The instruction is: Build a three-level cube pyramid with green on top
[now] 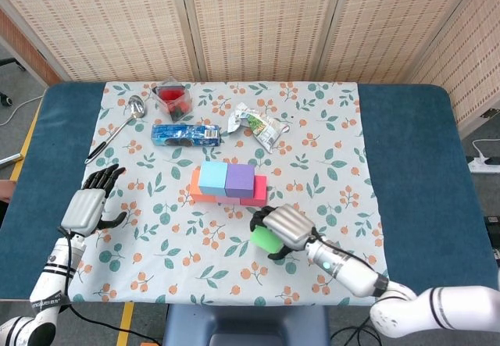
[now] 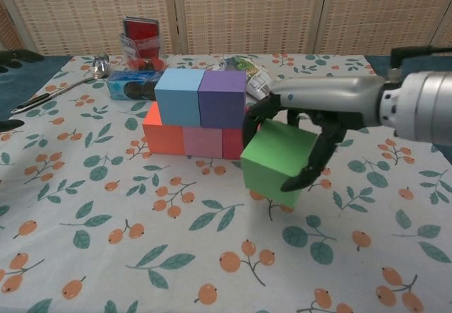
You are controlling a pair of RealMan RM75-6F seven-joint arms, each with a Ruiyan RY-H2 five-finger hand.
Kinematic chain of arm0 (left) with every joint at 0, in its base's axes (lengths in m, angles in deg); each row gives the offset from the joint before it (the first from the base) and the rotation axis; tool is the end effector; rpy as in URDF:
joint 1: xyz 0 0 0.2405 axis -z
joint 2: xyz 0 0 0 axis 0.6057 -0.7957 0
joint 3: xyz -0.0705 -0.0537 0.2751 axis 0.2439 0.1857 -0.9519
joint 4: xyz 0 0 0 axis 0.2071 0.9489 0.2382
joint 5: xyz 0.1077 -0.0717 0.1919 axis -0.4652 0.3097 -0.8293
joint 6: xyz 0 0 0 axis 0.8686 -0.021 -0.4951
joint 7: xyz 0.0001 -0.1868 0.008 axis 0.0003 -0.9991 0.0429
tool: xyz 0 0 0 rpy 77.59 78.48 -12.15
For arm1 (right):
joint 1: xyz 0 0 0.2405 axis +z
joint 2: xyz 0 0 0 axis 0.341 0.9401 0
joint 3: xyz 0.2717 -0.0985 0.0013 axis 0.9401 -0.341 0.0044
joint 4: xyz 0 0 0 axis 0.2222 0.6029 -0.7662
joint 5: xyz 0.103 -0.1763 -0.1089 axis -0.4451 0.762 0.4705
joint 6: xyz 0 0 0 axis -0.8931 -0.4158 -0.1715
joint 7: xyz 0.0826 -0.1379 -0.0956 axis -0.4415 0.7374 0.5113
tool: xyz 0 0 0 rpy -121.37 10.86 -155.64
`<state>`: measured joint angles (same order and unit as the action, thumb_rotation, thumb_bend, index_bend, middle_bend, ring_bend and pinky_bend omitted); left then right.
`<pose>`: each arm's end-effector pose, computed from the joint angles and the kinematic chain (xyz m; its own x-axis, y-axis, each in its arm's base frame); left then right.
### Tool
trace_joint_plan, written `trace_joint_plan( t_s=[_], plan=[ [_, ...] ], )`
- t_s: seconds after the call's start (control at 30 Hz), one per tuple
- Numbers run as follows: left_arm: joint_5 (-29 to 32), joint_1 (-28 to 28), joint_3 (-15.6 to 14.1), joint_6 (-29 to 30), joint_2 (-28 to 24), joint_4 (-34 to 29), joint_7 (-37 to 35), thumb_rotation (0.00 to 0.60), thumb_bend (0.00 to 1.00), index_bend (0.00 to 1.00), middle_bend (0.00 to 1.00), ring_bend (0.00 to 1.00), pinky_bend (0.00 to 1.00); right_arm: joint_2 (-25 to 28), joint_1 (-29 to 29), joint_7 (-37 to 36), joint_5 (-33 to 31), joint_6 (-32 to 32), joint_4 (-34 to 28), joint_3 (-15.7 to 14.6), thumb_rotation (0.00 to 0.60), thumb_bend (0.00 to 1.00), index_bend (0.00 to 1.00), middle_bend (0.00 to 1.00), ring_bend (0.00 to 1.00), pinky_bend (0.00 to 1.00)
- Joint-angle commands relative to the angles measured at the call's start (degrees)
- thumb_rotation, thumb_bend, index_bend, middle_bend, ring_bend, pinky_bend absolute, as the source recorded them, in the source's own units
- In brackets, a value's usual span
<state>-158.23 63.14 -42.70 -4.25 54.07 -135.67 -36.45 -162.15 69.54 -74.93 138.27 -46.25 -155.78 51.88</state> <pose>-0.2731 0.3587 0.0721 0.2969 0.1681 0.9400 0.9521 -0.1279 -0.2778 -0.1034 -0.3392 -0.0228 0.4797 -0.4510 0.7527 -0.7989 -0.5792 0.1621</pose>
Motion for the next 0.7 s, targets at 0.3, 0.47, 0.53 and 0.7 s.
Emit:
trace_joint_plan(
  t_s=[0.3, 0.47, 0.53, 0.7],
  plan=[
    [-0.2, -0.7, -0.2, 1.4, -0.8, -2.7, 1.7, 0.6, 0.31, 0.0, 0.0, 0.0, 0.08, 17.2, -6.5, -18.9, 3.3, 2.1, 2.9, -0.6, 0.6, 0.1, 0.35, 0.28, 0.25, 0.56],
    [-0.3, -1.1, -0.3, 1.8, -1.2, -3.5, 1.8, 0.6, 0.31, 0.0, 0.0, 0.0, 0.08, 9.6, -3.8, -25.0, -0.3, 8.5, 16.0, 2.6, 0.6, 0.1, 0.32, 0.28, 0.22, 0.53],
    [-0.3, -1.2, -0.4, 1.9, -1.3, -3.7, 1.7, 0.6, 0.31, 0.0, 0.0, 0.0, 0.08, 5.7, -2.5, -27.1, -0.7, 11.2, 21.7, 3.6, 0.6, 0.1, 0.29, 0.28, 0.2, 0.51],
    [-0.1, -1.5, -0.5, 1.9, -1.4, -3.5, 1.3, 0.6, 0.31, 0.0, 0.0, 0.0, 0.08, -2.2, -0.6, -29.4, 0.0, 14.9, 31.8, 4.8, 0.6, 0.1, 0.22, 0.28, 0.18, 0.45]
  ],
)
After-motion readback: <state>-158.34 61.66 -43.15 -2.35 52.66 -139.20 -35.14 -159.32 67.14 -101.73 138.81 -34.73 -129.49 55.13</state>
